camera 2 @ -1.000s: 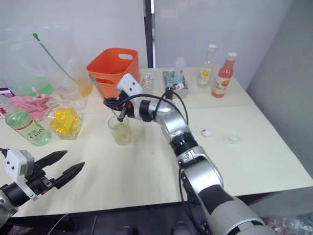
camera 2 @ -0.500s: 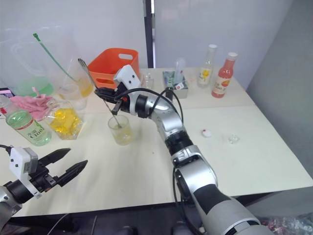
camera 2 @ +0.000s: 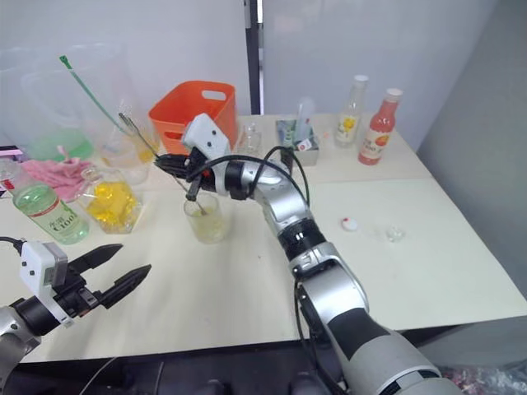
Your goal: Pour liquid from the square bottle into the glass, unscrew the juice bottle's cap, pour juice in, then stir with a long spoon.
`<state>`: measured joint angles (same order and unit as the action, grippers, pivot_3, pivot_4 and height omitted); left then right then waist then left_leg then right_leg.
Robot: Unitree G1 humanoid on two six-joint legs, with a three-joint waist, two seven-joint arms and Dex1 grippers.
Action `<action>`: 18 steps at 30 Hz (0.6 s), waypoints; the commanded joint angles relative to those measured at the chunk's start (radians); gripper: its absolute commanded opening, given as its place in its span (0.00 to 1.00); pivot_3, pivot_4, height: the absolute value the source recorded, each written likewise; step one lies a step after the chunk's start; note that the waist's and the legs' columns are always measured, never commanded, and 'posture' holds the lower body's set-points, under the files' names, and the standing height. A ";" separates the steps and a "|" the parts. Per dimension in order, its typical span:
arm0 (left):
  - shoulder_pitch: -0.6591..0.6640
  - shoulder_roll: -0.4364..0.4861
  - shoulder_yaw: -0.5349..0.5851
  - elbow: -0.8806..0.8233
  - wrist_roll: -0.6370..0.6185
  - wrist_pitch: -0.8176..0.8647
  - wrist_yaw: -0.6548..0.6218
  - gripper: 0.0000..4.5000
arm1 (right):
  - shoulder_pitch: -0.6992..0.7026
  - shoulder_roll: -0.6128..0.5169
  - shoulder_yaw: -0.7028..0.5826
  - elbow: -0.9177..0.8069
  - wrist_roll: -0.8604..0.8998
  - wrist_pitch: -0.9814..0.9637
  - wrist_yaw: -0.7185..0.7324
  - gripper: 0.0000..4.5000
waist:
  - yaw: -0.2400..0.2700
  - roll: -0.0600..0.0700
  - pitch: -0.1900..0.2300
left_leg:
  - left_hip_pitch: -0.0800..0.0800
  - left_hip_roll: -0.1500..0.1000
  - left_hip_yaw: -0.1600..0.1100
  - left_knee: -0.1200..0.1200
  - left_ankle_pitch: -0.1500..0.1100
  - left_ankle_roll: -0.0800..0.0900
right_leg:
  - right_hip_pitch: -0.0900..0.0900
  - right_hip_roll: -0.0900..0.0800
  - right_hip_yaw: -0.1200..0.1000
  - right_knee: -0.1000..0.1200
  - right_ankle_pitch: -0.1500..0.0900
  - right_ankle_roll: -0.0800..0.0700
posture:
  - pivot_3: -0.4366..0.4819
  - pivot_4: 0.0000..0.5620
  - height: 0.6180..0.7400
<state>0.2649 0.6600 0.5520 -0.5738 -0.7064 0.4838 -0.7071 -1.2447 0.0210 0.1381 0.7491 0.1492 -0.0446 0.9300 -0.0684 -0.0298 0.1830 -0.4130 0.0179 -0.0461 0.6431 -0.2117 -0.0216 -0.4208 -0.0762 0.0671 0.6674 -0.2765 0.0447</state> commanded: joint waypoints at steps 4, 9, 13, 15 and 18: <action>-0.014 0.020 0.010 -0.010 0.001 -0.008 0.003 0.99 | -0.015 -0.018 -0.018 0.027 -0.013 -0.045 -0.020 0.00 | 0.000 0.000 0.000 | 0.000 0.000 0.000 0.000 0.001 -0.001 | 0.000 0.000 0.000 0.001 0.000 0.000 | 0.48 0.27 1.00; -0.022 0.020 0.005 -0.004 -0.001 -0.007 0.005 0.99 | -0.030 -0.018 -0.021 0.049 -0.019 -0.075 -0.027 0.00 | -0.002 0.000 0.000 | 0.000 0.000 0.000 0.000 0.001 -0.001 | -0.001 0.000 0.000 0.003 0.000 0.000 | 0.48 0.27 1.00; -0.028 0.031 0.007 -0.015 -0.021 0.015 0.005 0.99 | -0.003 -0.030 0.000 0.043 -0.024 -0.004 0.006 0.00 | -0.001 0.000 0.000 | 0.000 0.000 0.000 0.000 0.001 -0.001 | -0.001 0.000 0.000 0.004 0.000 0.000 | 0.48 0.27 1.00; -0.033 0.037 0.006 -0.020 -0.026 0.024 0.006 0.99 | 0.015 -0.031 0.003 0.004 0.003 0.087 0.045 0.00 | -0.001 0.000 0.000 | 0.000 0.000 0.000 0.000 0.001 -0.001 | -0.001 0.000 0.000 0.004 0.000 0.000 | 0.48 0.27 1.00; -0.040 0.042 0.004 -0.017 -0.025 0.028 0.006 0.99 | 0.026 -0.028 -0.003 -0.054 0.030 0.153 0.068 0.00 | 0.000 0.000 0.000 | 0.000 0.000 0.000 0.000 0.001 -0.001 | -0.001 0.000 0.000 0.004 0.000 0.000 | 0.48 0.27 1.00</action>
<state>0.2367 0.6875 0.5454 -0.5731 -0.7135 0.5084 -0.7036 -1.2111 -0.0114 0.1443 0.7533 0.1467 0.0707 0.9790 -0.0686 -0.0299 0.1829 -0.4126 0.0176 -0.0465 0.6434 -0.2110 -0.0227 -0.4217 -0.0764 0.0668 0.6714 -0.2765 0.0447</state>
